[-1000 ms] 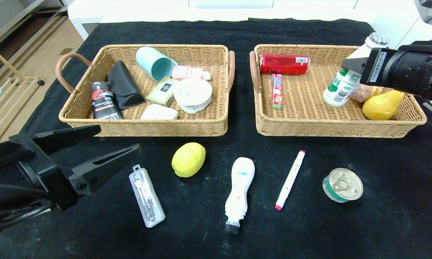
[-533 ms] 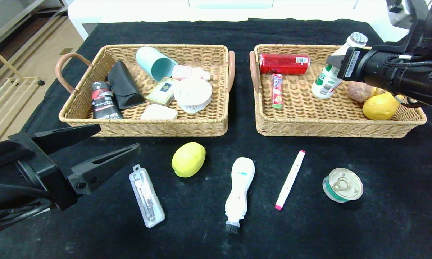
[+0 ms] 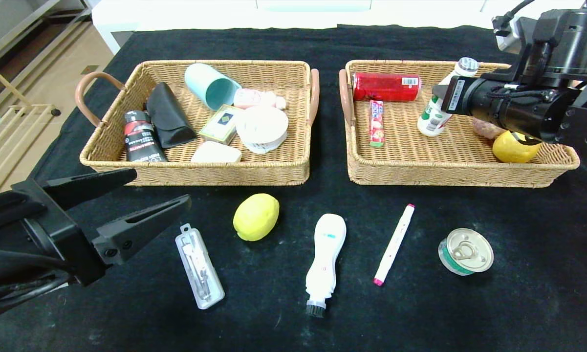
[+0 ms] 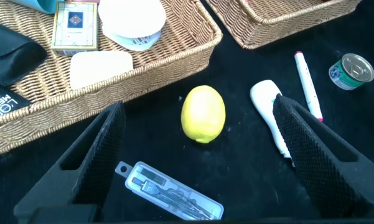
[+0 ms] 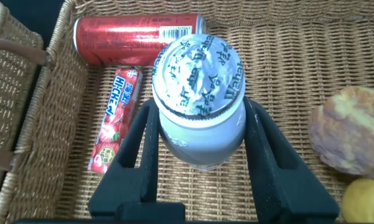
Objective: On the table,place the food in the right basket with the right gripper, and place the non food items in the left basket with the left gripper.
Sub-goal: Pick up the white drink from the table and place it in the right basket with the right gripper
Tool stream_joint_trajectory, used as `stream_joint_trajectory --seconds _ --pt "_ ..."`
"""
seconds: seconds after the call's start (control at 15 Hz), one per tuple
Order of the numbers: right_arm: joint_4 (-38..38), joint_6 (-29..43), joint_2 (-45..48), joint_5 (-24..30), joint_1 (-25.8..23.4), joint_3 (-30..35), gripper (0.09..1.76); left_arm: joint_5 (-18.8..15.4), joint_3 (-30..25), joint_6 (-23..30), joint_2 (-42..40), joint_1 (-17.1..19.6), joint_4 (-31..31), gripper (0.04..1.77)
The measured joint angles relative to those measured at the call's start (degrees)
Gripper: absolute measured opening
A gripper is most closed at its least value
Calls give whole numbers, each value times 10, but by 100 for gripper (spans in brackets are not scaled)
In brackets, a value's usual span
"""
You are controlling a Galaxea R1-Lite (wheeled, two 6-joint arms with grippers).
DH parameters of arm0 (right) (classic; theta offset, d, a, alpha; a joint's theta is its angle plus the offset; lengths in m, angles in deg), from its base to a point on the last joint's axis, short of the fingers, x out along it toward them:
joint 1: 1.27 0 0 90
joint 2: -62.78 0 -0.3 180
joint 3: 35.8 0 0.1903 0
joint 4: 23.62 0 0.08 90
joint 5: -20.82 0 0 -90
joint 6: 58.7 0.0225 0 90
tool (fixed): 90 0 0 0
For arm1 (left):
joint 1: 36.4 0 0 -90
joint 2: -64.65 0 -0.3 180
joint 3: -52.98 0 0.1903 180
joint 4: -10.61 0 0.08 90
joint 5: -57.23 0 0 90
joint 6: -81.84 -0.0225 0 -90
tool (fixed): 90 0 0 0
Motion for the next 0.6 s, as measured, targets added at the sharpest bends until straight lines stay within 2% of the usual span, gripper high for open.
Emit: stream_joint_trajectory --seconds 0.6 --pt "-1 0 -26 -3 -1 -9 87 0 -1 -1 -1 -1 1 172"
